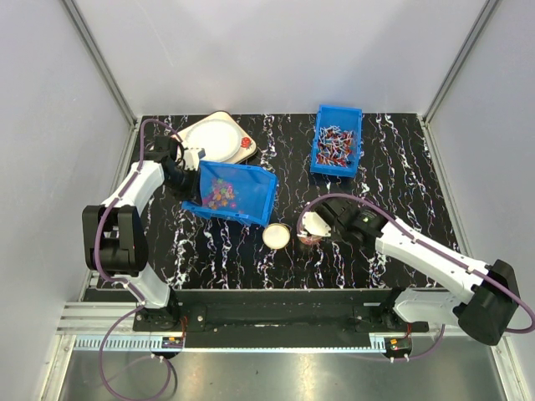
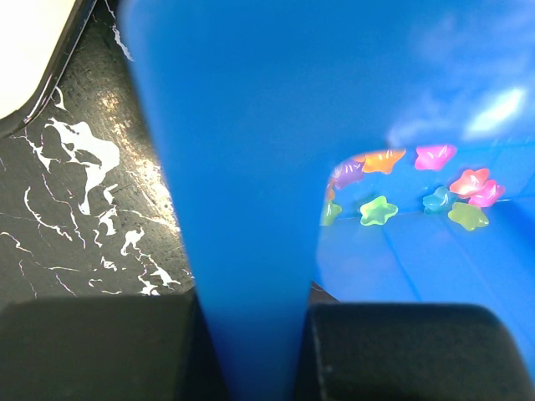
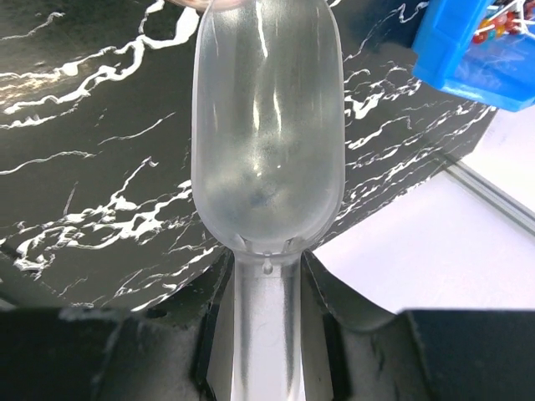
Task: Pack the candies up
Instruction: Place the fake candies in the packing bottle, then scoop the fake candies from the storage box.
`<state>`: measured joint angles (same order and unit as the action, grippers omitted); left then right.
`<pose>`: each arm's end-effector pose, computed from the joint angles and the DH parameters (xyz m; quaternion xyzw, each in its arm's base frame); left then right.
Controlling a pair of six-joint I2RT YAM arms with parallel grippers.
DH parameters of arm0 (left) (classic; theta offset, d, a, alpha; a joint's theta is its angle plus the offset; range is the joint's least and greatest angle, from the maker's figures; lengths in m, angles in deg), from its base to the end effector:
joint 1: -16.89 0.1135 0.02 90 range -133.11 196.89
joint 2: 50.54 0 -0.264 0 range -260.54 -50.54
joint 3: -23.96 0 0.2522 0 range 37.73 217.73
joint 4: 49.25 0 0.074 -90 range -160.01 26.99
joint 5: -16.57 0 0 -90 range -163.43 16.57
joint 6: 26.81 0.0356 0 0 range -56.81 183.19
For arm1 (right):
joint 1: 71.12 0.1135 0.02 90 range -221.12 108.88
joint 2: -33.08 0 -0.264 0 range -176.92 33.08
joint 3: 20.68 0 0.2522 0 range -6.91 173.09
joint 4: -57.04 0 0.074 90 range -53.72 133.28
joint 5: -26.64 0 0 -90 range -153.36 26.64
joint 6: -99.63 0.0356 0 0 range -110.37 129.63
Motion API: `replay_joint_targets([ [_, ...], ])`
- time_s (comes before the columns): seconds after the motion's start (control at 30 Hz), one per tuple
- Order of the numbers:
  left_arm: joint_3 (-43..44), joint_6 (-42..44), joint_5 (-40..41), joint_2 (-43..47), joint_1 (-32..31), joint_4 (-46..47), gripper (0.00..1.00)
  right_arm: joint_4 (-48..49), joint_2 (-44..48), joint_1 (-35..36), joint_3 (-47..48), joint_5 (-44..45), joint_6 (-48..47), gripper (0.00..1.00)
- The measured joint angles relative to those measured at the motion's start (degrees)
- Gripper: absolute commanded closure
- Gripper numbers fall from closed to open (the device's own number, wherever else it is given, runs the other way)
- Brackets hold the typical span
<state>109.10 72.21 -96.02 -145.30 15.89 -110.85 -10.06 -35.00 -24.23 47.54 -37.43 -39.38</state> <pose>0.3247 -0.0193 0.2333 0.1163 0.9610 -0.1816 0.1731 0.1584 0.1464 0.2615 -0.6790 0.6728 -0.2234 0.1905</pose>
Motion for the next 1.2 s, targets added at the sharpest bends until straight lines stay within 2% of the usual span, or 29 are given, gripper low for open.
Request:
replay_joint_targets([
  [0.2,0.0,0.0,-0.2,0.0,0.0,0.0,1.00,-2.2,0.3,0.3,4.9,-3.2,1.4,1.00],
  [0.4,0.0,0.0,-0.4,0.0,0.0,0.0,1.00,1.1,0.2,1.1,8.3,-3.9,1.3,1.00],
  [0.9,0.0,0.0,-0.9,-0.4,0.0,0.0,1.00,11.4,-11.9,6.9,22.4,-1.1,-5.3,1.00],
  [1.2,0.0,0.0,-0.5,-1.0,0.0,-0.1,1.00,13.2,-22.1,11.5,27.6,2.6,-13.1,1.00],
])
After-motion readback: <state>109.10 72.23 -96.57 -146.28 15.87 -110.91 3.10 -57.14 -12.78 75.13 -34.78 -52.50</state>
